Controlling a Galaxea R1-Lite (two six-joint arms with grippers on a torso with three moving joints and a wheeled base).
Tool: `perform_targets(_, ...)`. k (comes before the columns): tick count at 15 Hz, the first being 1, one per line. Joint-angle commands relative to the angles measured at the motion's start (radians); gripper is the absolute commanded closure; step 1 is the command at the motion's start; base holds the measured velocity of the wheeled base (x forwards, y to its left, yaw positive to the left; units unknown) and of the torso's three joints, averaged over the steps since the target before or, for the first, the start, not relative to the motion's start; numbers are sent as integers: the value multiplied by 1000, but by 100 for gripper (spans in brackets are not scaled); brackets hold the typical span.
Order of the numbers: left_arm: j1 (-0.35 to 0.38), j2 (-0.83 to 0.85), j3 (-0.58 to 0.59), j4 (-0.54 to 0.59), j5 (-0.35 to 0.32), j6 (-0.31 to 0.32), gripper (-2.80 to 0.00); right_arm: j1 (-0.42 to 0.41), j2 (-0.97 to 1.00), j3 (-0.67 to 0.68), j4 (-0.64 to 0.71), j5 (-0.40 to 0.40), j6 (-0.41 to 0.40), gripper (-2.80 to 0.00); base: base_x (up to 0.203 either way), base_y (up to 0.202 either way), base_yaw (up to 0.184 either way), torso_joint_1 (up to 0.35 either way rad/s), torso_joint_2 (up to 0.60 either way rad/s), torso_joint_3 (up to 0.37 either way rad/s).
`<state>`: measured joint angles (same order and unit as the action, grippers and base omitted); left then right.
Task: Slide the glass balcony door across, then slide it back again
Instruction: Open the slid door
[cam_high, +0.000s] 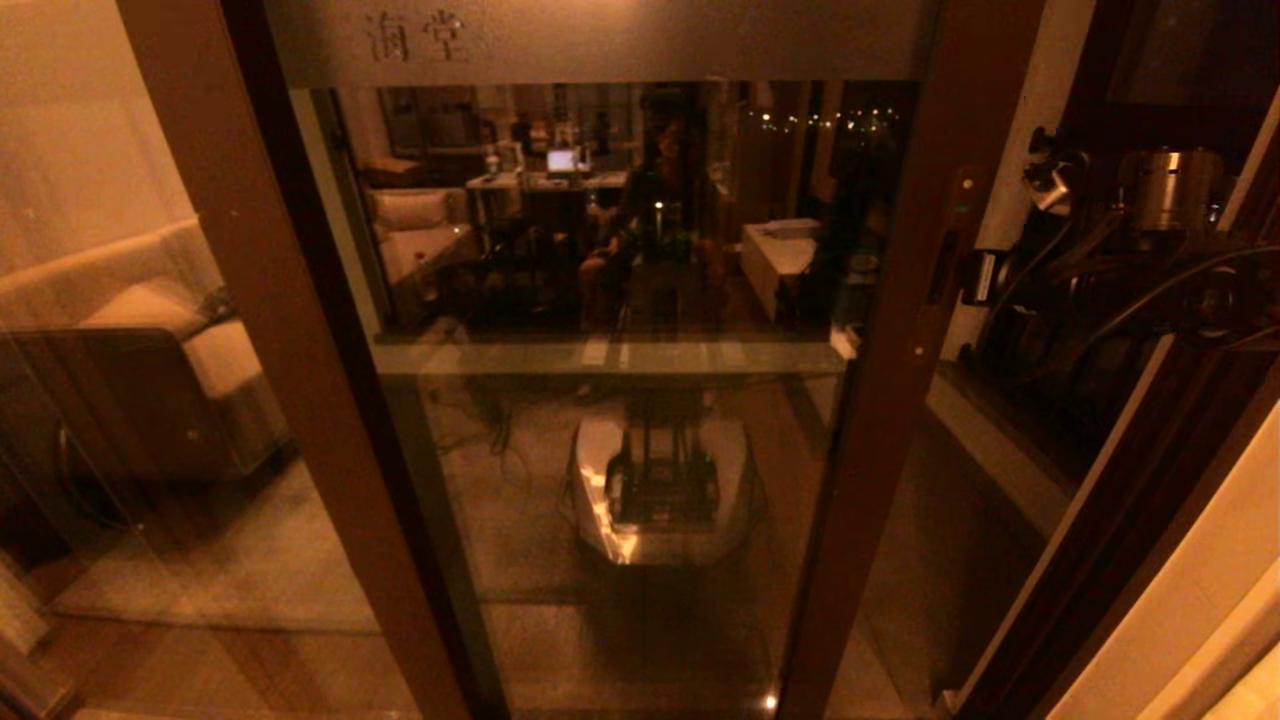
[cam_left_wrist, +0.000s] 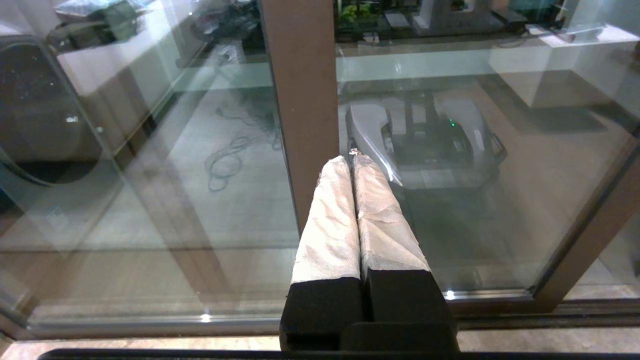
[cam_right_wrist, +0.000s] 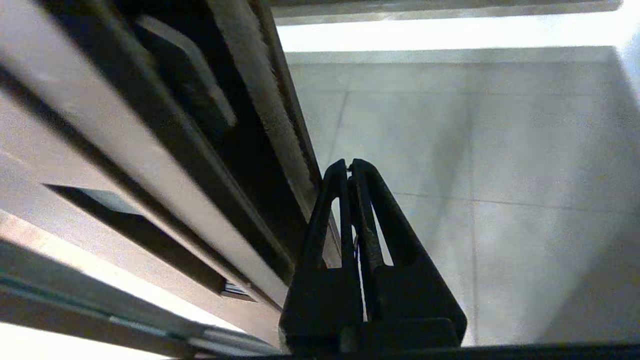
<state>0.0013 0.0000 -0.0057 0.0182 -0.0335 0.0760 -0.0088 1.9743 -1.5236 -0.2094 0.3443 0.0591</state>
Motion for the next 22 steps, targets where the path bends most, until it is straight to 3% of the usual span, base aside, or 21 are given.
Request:
perform_targets(1, 0, 0, 0, 0, 0, 0, 0, 14, 5, 0, -1, 2, 1, 0, 0, 0, 0, 0, 0, 0)
perform_targets(4, 0, 0, 0, 0, 0, 1, 0, 39, 6, -1, -4, -15, 1, 0, 0, 0, 0, 0, 0, 0)
perform_targets(7, 0, 0, 0, 0, 0, 1, 0, 83, 33, -3, -67, -106, 2, 0, 0, 0, 0, 0, 0, 0)
perform_targets(22, 0, 0, 0, 0, 0, 1, 0, 210, 43, 80, -131, -169, 1, 0, 0, 0, 0, 0, 0, 0)
